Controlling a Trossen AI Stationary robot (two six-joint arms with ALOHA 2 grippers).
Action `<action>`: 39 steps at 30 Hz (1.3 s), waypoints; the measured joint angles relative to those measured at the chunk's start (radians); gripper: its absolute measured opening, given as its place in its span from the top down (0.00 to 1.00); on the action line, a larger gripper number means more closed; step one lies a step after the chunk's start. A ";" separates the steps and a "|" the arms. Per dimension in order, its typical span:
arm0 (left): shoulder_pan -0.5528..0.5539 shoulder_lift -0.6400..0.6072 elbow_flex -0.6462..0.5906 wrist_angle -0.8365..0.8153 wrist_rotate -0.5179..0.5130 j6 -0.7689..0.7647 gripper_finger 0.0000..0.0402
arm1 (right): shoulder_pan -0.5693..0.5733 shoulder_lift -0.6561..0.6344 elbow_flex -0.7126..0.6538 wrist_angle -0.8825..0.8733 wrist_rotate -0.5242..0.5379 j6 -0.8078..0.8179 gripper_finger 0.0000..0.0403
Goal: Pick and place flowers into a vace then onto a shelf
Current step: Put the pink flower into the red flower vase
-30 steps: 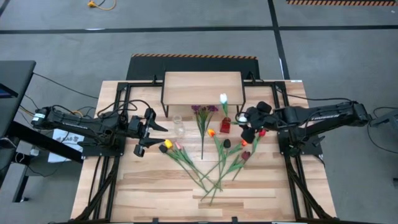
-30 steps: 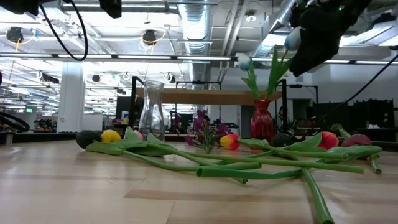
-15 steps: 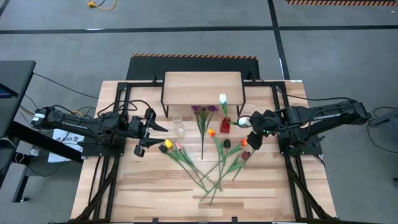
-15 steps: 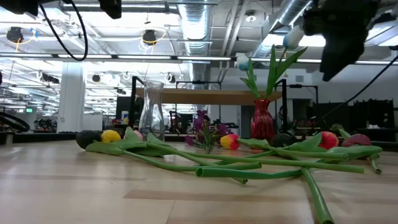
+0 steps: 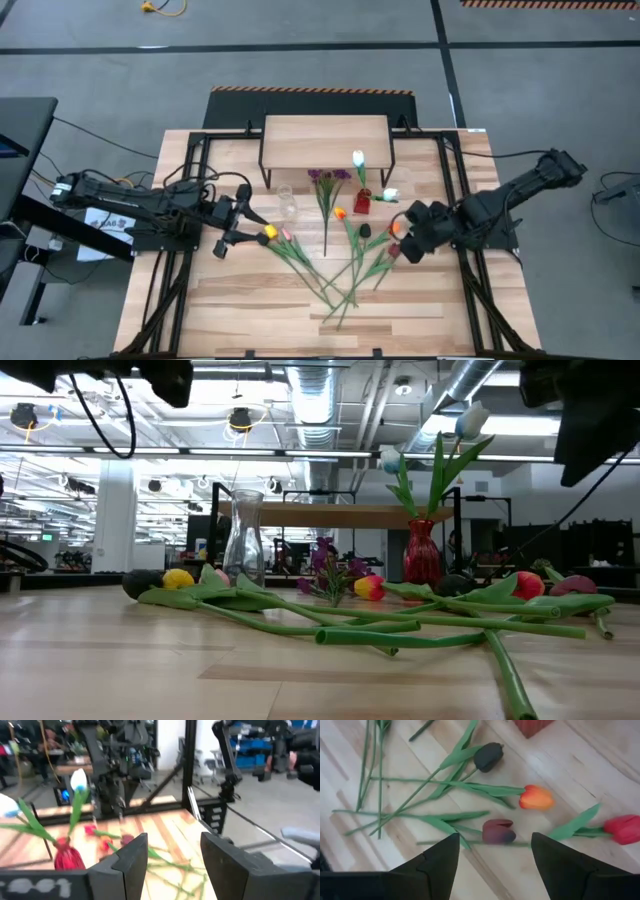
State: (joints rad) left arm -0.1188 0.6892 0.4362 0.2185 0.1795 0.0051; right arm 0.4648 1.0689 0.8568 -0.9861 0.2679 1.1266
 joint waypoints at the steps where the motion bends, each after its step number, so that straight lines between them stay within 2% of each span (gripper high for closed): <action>1: 0.000 -0.010 0.000 -0.016 0.005 0.000 0.57 | 0.021 0.011 -0.010 0.012 0.028 0.029 0.40; 9: 0.000 -0.125 0.001 -0.142 0.080 -0.028 0.57 | 0.168 0.186 -0.030 0.114 0.300 0.290 0.40; 12: -0.015 -0.159 0.001 -0.171 0.110 -0.051 0.57 | 0.197 0.278 -0.030 0.182 0.367 0.366 0.41; 17: -0.088 -0.169 0.001 -0.175 0.103 -0.081 0.57 | 0.209 0.433 -0.031 0.370 0.483 0.382 0.43; 26: -0.225 -0.164 0.000 -0.178 -0.067 -0.086 0.57 | 0.197 0.635 -0.030 0.855 0.639 0.100 0.50; 33: -0.256 -0.164 0.000 -0.211 -0.121 -0.079 0.57 | 0.159 0.729 -0.030 1.170 0.615 -0.183 0.54; 39: -0.256 -0.164 0.000 -0.213 -0.134 -0.080 0.57 | 0.121 0.754 -0.029 1.317 0.500 -0.401 0.55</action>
State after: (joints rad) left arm -0.3748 0.5251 0.4366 0.0059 0.0456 -0.0746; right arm 0.5859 1.8233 0.8276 0.3312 0.7677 0.7257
